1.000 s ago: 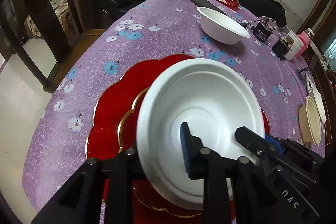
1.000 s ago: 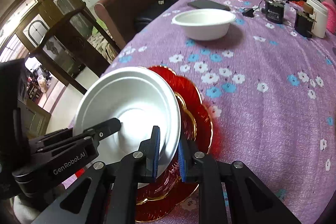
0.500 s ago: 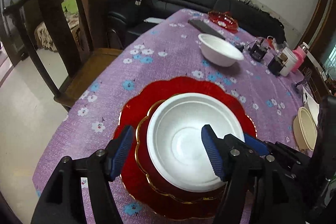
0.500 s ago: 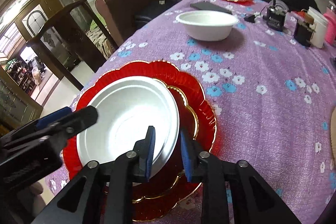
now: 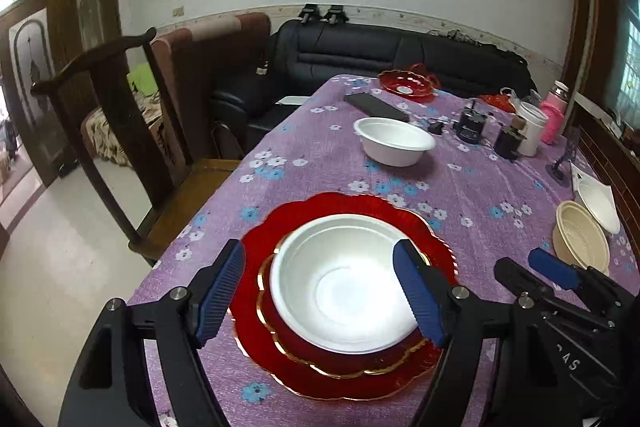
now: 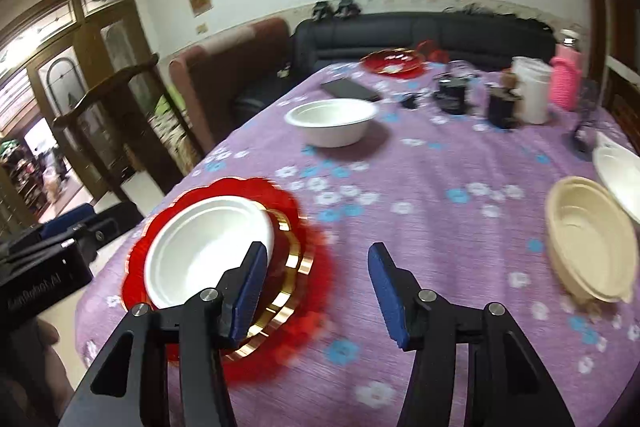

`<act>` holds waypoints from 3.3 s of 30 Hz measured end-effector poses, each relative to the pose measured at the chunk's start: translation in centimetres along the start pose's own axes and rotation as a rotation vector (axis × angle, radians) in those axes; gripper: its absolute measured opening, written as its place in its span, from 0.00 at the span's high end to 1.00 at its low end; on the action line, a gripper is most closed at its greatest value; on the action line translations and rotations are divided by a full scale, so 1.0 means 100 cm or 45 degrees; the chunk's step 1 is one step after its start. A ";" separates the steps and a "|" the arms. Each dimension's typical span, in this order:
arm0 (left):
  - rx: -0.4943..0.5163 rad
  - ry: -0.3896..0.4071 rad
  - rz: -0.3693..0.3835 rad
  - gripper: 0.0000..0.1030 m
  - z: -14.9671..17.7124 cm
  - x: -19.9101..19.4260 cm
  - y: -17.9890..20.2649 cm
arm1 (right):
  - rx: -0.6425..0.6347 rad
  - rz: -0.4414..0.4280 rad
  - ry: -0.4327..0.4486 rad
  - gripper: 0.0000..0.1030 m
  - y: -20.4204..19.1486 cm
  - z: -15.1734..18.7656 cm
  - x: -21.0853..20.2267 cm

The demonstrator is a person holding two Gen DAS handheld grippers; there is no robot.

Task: Organize plates and bowls
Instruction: 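Move both tools toward the cream ribbed plastic bowl, then grip the cream bowl rim with the right gripper while the left gripper grips it too, then carry the cream bowl with both grippers over the white plate on the stack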

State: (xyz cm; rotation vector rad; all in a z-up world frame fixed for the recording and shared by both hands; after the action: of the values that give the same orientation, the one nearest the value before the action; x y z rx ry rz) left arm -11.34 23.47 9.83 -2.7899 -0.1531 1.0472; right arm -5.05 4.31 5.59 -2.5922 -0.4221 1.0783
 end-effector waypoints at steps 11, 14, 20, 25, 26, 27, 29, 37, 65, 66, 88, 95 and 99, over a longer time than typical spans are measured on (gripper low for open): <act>0.168 -0.047 0.061 0.26 0.001 -0.002 0.056 | 0.314 0.022 0.026 0.39 0.091 0.006 -0.032; 0.193 -0.052 0.044 0.26 0.002 -0.003 0.062 | 0.374 0.028 0.062 0.40 0.109 0.008 -0.045; 0.249 -0.061 0.053 0.26 0.003 -0.005 0.082 | 0.463 0.062 0.114 0.39 0.139 0.009 -0.064; 0.308 -0.073 0.067 0.26 0.003 -0.003 0.099 | 0.503 0.100 0.160 0.39 0.163 0.008 -0.080; 0.323 -0.077 0.071 0.26 0.003 -0.003 0.103 | 0.511 0.108 0.169 0.38 0.167 0.007 -0.082; 0.332 -0.079 0.073 0.26 0.003 -0.002 0.105 | 0.522 0.116 0.180 0.38 0.172 0.005 -0.085; 0.349 -0.082 0.075 0.26 0.003 -0.002 0.110 | 0.547 0.133 0.200 0.37 0.183 0.004 -0.090; 0.397 -0.110 0.087 0.25 0.003 0.006 0.126 | 0.603 0.210 0.256 0.36 0.220 0.002 -0.105; 0.157 -0.342 0.684 0.26 -0.080 0.128 0.268 | 0.629 0.347 0.223 0.35 0.301 -0.054 -0.053; 0.158 -0.363 0.683 0.26 -0.080 0.137 0.275 | 0.630 0.344 0.217 0.35 0.301 -0.054 -0.052; 0.300 -0.431 0.742 0.78 -0.072 0.160 0.323 | 0.680 0.295 0.074 0.67 0.305 -0.047 -0.023; 0.320 -0.409 0.739 0.79 -0.069 0.149 0.322 | 0.648 0.257 0.060 0.76 0.297 -0.046 -0.020; 0.345 -0.375 0.695 0.82 -0.066 0.139 0.316 | 0.553 0.264 0.075 0.81 0.281 -0.044 -0.021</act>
State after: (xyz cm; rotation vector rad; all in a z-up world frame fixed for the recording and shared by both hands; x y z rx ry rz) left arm 4.73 -6.24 0.04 -2.4631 0.7002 1.4586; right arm 1.02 -22.81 -0.91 -2.3022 0.0926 1.0196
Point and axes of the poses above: each gripper's, at about its wrist camera, not at the fingertips, and x roughly the way its jaws point, y to its right, z to its underside, the point moved 3 cm from there along x, roughly the way its jaws point, and after that the axes turned 15 degrees about x, right-handed, at the moved point
